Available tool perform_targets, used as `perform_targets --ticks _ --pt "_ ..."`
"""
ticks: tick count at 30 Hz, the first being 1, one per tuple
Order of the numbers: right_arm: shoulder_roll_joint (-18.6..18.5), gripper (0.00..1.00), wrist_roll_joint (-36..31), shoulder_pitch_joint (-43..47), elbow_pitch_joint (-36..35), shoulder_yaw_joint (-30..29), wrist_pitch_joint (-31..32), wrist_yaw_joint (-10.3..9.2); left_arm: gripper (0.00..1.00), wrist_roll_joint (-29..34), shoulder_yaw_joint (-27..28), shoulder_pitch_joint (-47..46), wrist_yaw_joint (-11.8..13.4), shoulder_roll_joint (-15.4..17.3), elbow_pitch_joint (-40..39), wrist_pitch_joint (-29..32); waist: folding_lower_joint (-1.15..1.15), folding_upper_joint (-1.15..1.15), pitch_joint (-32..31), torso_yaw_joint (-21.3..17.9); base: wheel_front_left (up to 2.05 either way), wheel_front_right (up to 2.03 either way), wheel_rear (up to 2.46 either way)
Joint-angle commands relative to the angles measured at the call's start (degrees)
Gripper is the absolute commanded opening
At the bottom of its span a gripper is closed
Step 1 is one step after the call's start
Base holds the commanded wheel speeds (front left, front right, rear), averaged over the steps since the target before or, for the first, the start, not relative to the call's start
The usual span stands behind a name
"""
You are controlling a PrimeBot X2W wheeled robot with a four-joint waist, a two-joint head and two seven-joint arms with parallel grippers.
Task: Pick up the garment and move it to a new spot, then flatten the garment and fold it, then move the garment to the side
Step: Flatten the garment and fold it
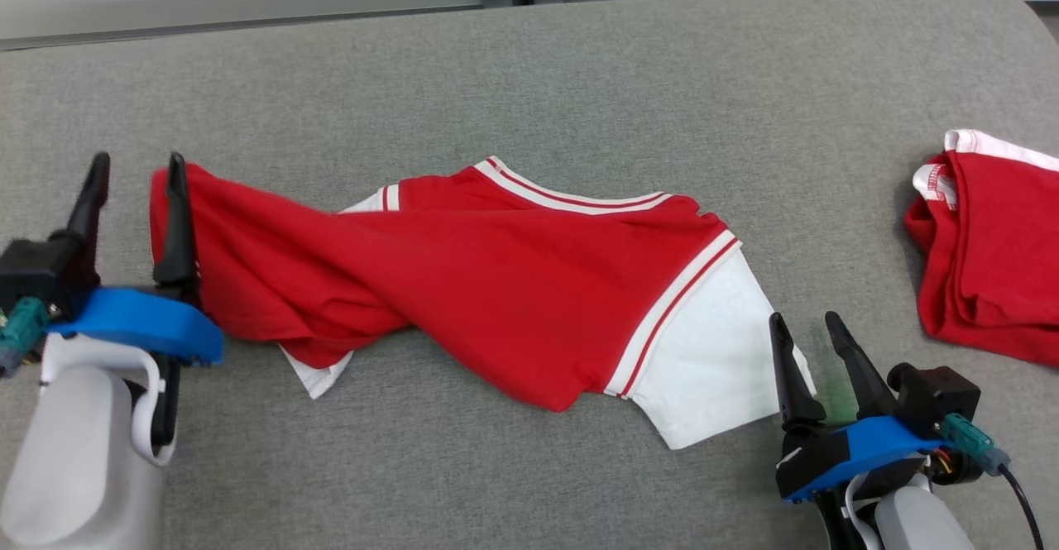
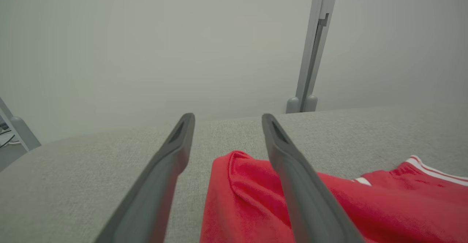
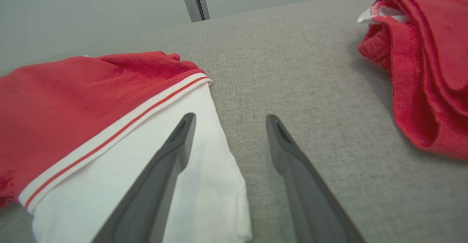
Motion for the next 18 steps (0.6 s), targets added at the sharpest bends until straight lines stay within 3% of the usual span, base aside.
perform_targets --ticks 1,13,18 --pt "-0.22 1.00 0.59 -0.67 0.07 0.57 -0.15 0.02 1.00 -0.80 0.22 2.29 0.11 -1.08 0.54 -0.10 0.00 0.00 -0.15 0.77 0.00 0.00 0.00" --pt "-0.27 1.00 0.28 -0.91 2.68 2.51 -0.15 0.02 1.00 -4.41 -3.30 13.20 0.08 -6.62 -1.77 -0.10 0.00 0.00 -3.10 6.03 0.00 0.00 0.00" --pt "-0.26 1.00 0.35 -0.53 3.67 2.94 -0.15 0.02 1.00 -6.96 -8.01 15.65 0.08 -7.96 -4.31 -0.10 0.00 0.00 -4.02 6.21 0.00 0.00 0.00"
